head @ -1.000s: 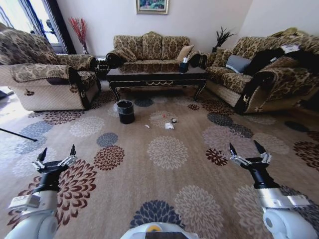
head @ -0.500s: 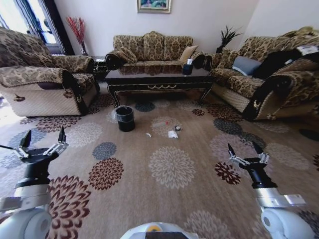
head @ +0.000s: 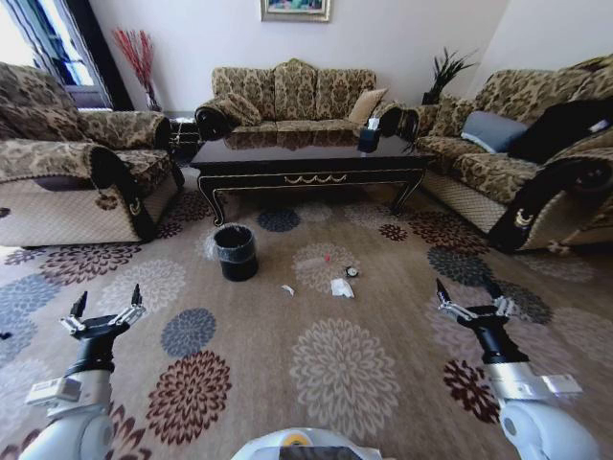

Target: Move to the front of the table and pick up the trash from the floor, then place it into the trash bin.

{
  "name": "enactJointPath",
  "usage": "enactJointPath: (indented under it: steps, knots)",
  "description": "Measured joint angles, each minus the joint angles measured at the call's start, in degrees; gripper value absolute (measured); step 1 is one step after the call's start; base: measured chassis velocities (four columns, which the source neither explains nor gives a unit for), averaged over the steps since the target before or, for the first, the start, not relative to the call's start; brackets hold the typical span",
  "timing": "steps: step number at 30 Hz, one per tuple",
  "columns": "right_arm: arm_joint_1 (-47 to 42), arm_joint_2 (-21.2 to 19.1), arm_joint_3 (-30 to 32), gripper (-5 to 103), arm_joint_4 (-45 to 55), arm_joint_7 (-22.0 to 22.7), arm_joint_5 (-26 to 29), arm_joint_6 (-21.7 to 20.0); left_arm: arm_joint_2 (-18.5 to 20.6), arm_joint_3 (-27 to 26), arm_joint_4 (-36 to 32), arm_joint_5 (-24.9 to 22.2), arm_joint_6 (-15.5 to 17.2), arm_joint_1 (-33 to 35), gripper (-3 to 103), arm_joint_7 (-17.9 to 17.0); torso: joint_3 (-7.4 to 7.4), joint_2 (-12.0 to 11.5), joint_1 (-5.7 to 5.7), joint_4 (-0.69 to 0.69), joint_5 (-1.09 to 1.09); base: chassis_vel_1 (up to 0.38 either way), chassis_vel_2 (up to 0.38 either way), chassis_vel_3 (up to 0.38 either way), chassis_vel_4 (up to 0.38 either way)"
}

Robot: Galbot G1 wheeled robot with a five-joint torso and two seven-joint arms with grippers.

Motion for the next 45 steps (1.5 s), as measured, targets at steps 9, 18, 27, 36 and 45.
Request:
enactJointPath:
  steps: [9,18,27,36,45]
  knots:
    - [0.0,-0.2,-0.2,100,-0.3,-0.1,-0.2,1.2,0.0,-0.5,-1.1,-0.4,-0.3,0.6,100,0.2,0.0,0.0,0.0,0.0,0.01,-0.361,0.351,0.368,-0.346]
    - [-0.4,-0.2,-0.3,100,-0.2,-0.4,-0.5,2.1,-0.3,-0.5,-1.5,-0.4,-0.6,1.0,100,0.3,0.0,0.0,0.0,0.01,0.04,-0.336,0.343,0.341,-0.342]
    - [-0.4,0.0,-0.4,100,0.0,-1.0,-0.5,2.5,-0.4,-0.7,-1.4,-0.4,-0.8,1.2,100,0.4,0.0,0.0,0.0,0.01,0.01,-0.156,0.161,0.147,-0.14]
    - [-0.2,0.2,-0.6,100,-0.1,-1.9,-0.4,3.6,-0.3,-0.6,1.3,0.1,-0.8,0.5,100,0.3,-0.01,0.0,0.0,0.0,0.02,0.024,-0.031,-0.036,0.025]
    - [0.0,0.3,-1.2,100,-0.4,-1.8,-0.7,3.9,4.3,-0.3,1.4,-13.9,11.9,-4.5,100,-6.4,0.0,0.0,-0.01,-0.01,0.01,0.0,0.0,0.0,0.0]
